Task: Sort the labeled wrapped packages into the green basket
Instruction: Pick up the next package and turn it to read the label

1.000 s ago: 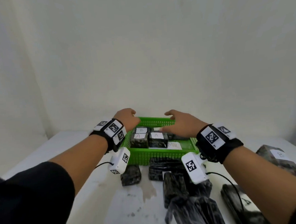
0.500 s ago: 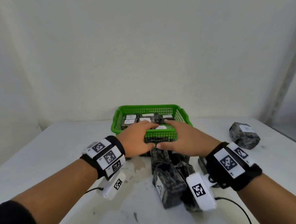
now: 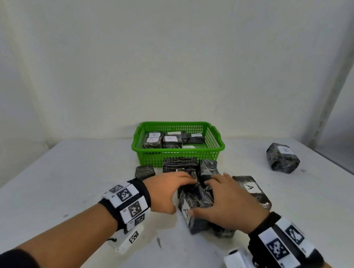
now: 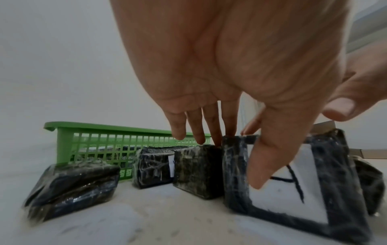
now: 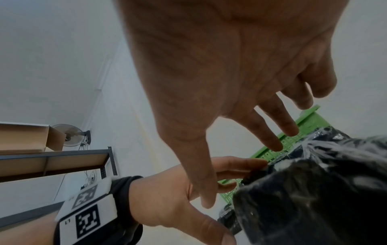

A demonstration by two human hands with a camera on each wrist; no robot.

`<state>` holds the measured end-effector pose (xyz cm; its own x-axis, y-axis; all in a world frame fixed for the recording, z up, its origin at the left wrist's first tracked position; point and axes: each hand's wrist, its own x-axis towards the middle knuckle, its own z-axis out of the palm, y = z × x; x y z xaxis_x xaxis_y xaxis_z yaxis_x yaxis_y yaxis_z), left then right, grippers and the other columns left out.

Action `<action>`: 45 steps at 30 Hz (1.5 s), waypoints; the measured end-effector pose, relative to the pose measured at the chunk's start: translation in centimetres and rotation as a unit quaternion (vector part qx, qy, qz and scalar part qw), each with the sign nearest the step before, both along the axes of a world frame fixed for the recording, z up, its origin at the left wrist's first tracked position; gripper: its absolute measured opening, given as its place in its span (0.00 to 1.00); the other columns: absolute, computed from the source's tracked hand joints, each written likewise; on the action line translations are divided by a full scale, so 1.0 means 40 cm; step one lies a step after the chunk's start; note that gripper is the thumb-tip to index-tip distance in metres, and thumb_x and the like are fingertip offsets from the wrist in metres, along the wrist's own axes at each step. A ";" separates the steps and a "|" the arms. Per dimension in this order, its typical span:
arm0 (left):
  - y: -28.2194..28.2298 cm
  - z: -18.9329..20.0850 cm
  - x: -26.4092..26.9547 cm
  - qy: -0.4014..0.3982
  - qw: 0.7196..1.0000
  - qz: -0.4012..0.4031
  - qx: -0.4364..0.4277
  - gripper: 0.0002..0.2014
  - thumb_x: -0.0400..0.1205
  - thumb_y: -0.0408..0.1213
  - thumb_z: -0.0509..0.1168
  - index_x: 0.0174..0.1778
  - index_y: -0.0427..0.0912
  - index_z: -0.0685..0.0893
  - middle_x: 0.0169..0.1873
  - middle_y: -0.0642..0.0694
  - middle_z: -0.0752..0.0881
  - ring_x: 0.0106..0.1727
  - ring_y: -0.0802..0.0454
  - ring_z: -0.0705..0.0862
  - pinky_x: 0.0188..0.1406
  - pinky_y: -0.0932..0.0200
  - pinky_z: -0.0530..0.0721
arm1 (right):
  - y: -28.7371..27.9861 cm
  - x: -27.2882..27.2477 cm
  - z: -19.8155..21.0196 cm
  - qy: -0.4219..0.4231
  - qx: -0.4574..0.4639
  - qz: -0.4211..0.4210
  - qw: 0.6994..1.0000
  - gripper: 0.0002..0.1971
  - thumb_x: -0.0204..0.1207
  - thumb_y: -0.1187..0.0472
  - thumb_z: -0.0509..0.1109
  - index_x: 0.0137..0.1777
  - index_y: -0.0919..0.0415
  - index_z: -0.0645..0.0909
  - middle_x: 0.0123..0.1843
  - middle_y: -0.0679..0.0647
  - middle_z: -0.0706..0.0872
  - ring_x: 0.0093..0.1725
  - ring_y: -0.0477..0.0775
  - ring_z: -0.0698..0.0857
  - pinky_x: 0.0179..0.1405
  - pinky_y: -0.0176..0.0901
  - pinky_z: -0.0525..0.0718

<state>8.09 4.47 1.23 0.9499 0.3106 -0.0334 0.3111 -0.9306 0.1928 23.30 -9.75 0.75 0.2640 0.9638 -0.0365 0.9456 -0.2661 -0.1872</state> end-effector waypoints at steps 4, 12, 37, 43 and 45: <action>0.000 -0.017 0.003 -0.012 1.000 0.001 0.008 0.44 0.70 0.41 0.76 0.83 0.52 0.66 0.73 0.53 0.73 0.73 0.56 0.73 0.73 0.58 0.76 | -0.007 -0.023 -0.014 -0.018 -0.024 -0.011 0.999 0.43 0.67 0.20 0.67 0.71 0.53 0.78 0.74 0.53 0.76 0.79 0.57 0.67 0.80 0.53 0.71; 0.014 -0.007 0.000 -0.056 0.998 0.018 -0.016 0.32 0.71 0.53 0.77 0.71 0.51 0.78 0.63 0.55 0.76 0.64 0.56 0.75 0.67 0.56 0.77 | -0.014 -0.011 0.010 0.072 -0.009 -0.019 0.997 0.28 0.68 0.36 0.77 0.63 0.50 0.80 0.68 0.50 0.72 0.73 0.52 0.70 0.72 0.49 0.78; 0.166 -0.002 -0.034 -0.458 0.737 0.146 -0.475 0.32 0.66 0.45 0.79 0.67 0.42 0.84 0.61 0.42 0.89 0.64 0.43 0.87 0.71 0.38 0.79 | 0.269 0.040 0.039 0.538 0.268 0.017 0.799 0.34 0.64 0.48 0.89 0.69 0.56 0.85 0.63 0.50 0.94 0.63 0.53 0.93 0.70 0.64 0.88; 0.188 -0.018 -0.023 -0.475 0.741 0.155 -0.449 0.28 0.67 0.47 0.79 0.63 0.43 0.86 0.59 0.44 0.90 0.63 0.45 0.88 0.70 0.37 0.80 | 0.305 0.049 0.027 0.563 0.258 0.029 0.785 0.34 0.62 0.45 0.90 0.68 0.56 0.87 0.61 0.50 0.95 0.63 0.53 0.93 0.72 0.64 0.85; 0.190 -0.026 -0.018 -0.476 0.738 0.152 -0.453 0.28 0.68 0.46 0.79 0.64 0.43 0.86 0.60 0.43 0.90 0.63 0.44 0.88 0.70 0.38 0.80 | 0.309 0.047 0.028 0.548 0.274 0.026 0.790 0.29 0.65 0.46 0.90 0.63 0.56 0.89 0.59 0.49 0.95 0.63 0.52 0.93 0.72 0.63 0.86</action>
<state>7.36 12.05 0.18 0.5685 0.7739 0.2790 -0.1983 -0.2003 0.9595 25.19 2.63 1.87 0.3233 0.9226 0.2105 0.1433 0.1722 -0.9746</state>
